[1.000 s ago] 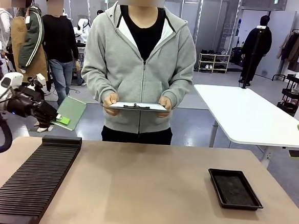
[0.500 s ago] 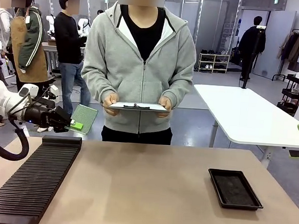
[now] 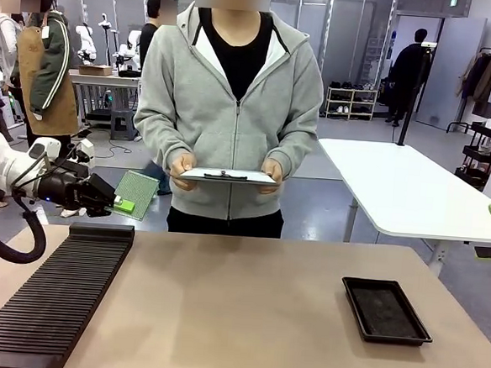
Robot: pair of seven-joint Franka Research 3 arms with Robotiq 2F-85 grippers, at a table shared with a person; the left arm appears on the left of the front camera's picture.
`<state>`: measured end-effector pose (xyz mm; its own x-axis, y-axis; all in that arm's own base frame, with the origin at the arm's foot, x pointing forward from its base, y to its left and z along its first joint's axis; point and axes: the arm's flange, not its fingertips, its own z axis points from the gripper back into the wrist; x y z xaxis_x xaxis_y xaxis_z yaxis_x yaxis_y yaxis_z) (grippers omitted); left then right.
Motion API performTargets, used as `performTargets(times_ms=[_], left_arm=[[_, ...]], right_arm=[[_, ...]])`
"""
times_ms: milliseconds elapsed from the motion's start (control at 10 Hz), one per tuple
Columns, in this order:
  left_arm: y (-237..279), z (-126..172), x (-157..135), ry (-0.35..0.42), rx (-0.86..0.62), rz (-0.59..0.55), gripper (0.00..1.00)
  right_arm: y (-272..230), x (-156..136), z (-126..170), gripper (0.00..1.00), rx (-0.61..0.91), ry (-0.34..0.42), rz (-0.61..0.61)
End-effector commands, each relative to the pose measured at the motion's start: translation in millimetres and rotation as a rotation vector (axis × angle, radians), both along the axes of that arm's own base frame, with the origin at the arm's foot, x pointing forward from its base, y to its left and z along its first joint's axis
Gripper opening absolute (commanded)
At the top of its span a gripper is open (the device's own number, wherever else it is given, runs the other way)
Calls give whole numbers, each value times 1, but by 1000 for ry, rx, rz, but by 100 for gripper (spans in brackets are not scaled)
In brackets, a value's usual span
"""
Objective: Inspect the PCB.
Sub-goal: Pick up the Blank PCB and present it to the human.
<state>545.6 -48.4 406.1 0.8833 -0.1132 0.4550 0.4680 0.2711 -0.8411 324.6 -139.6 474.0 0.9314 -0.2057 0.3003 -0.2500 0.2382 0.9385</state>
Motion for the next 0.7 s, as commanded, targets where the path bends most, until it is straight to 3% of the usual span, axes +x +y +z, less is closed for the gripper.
performTargets(times_ms=[0,100,200,400,600], left_arm=[[-12,1,13,56,-38,53,3],[-17,-3,26,75,6,112,3],[-22,-4,31,113,-40,125,3],[-27,-19,43,251,-84,96,3],[-29,-25,49,266,-107,96,3]], right_arm=[[0,1,2,100,5,-12,3],[0,1,2,100,5,-12,3],[0,1,2,100,5,-12,3],[0,1,2,100,5,-12,3],[0,1,2,100,5,-12,3]])
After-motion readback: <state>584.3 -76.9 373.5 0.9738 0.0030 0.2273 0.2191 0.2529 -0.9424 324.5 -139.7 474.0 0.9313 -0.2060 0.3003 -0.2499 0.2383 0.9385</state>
